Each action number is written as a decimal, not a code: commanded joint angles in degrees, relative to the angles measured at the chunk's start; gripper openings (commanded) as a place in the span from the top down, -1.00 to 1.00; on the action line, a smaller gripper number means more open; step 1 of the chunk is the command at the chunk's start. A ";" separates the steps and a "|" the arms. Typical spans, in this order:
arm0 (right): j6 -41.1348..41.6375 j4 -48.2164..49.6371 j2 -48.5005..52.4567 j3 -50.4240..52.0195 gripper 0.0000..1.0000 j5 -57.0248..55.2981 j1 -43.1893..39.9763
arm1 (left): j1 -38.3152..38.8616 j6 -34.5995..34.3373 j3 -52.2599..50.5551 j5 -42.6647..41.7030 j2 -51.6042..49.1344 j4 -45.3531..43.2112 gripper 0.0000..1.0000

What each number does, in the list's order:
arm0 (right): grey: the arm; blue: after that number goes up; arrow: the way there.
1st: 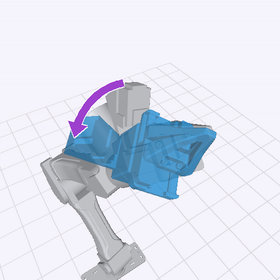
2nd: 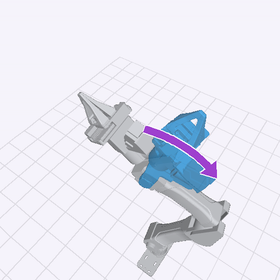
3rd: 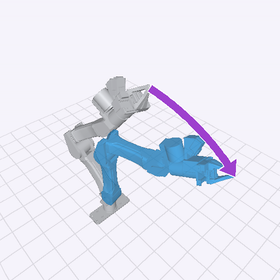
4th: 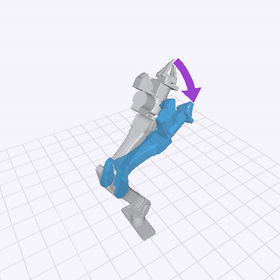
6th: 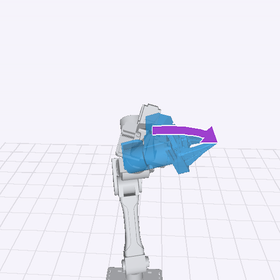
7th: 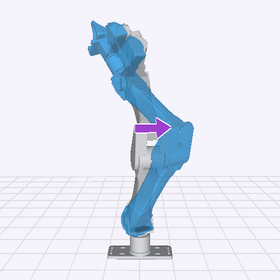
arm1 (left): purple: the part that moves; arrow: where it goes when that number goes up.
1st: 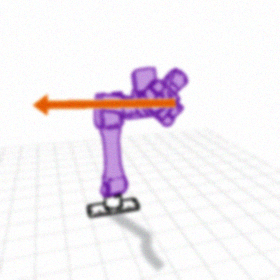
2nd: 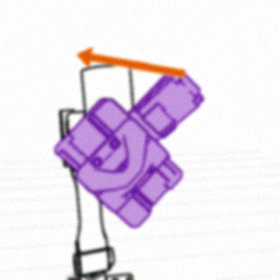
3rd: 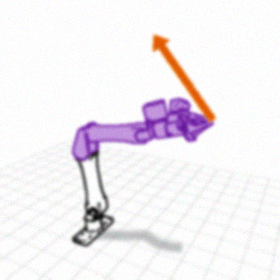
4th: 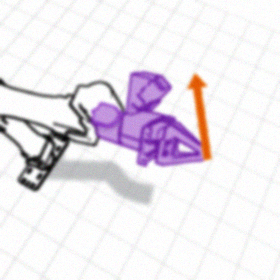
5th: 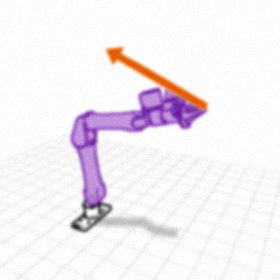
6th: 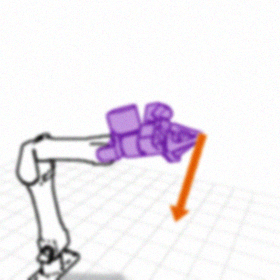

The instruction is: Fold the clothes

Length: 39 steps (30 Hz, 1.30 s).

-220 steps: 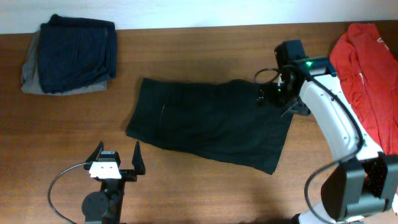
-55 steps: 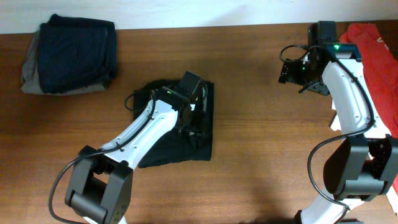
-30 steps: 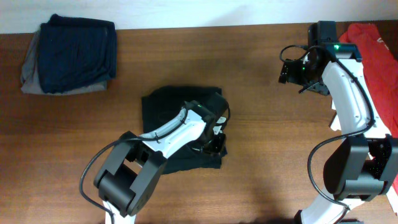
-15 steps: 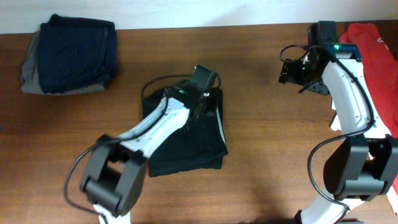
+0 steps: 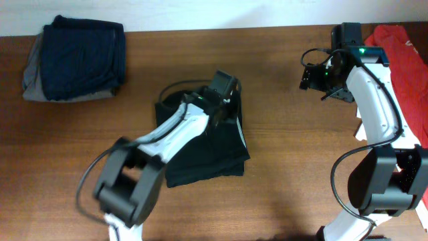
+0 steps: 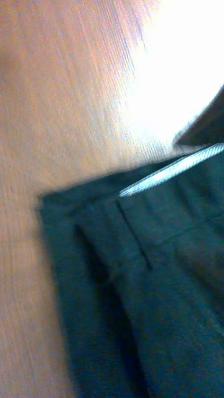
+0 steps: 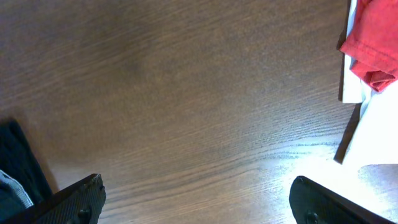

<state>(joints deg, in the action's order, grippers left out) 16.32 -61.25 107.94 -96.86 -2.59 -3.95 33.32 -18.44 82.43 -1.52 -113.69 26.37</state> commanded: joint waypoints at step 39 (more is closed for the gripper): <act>0.02 0.02 -0.61 -0.81 -0.97 -0.72 0.11 | -28.74 11.80 -11.19 -15.43 -3.85 18.32 0.97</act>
<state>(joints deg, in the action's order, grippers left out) 16.29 -61.25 107.94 -96.86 -2.57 -3.95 4.47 -3.75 69.41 -32.58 -115.85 42.59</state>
